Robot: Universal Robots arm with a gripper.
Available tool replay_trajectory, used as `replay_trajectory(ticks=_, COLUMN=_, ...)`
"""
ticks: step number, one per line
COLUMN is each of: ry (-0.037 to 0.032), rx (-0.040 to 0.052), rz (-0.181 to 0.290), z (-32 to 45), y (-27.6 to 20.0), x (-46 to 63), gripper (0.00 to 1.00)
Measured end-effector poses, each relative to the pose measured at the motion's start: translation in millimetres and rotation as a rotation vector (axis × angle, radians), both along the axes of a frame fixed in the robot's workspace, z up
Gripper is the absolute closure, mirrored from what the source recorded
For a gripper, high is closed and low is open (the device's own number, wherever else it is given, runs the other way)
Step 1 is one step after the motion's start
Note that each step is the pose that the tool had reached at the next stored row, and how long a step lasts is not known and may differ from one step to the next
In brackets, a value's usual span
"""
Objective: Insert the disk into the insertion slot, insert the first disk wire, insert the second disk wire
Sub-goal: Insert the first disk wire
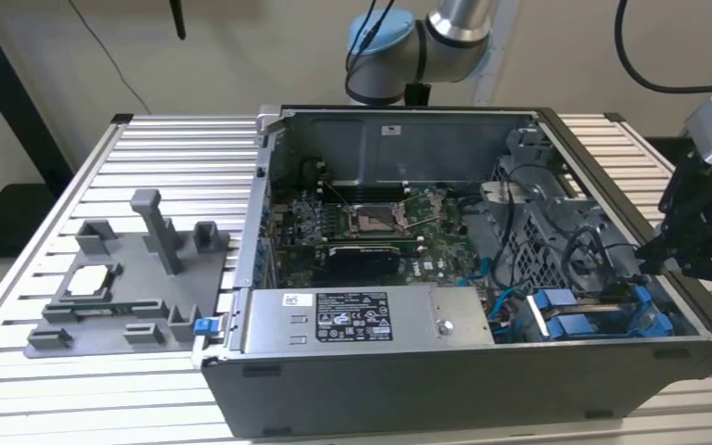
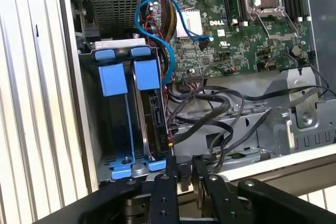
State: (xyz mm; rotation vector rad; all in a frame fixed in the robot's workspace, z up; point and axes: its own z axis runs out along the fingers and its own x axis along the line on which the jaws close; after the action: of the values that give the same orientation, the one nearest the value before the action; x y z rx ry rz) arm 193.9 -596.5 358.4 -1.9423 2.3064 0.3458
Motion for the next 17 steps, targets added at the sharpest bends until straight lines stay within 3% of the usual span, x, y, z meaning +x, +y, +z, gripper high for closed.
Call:
replay_trajectory(ticks=12, ry=-0.0001, rx=0.0001, rz=-0.002, z=-1.4, y=0.0, x=-1.1, gripper=0.0)
replay_trajectory(ticks=13, ry=0.0, rx=0.0001, rz=-0.002, z=-1.6, y=0.0, x=-1.4, gripper=1.0)
replay_trajectory(ticks=17, ry=-0.0001, rx=-0.0001, rz=-0.003, z=-1.8, y=-0.1, x=-2.2, gripper=1.0)
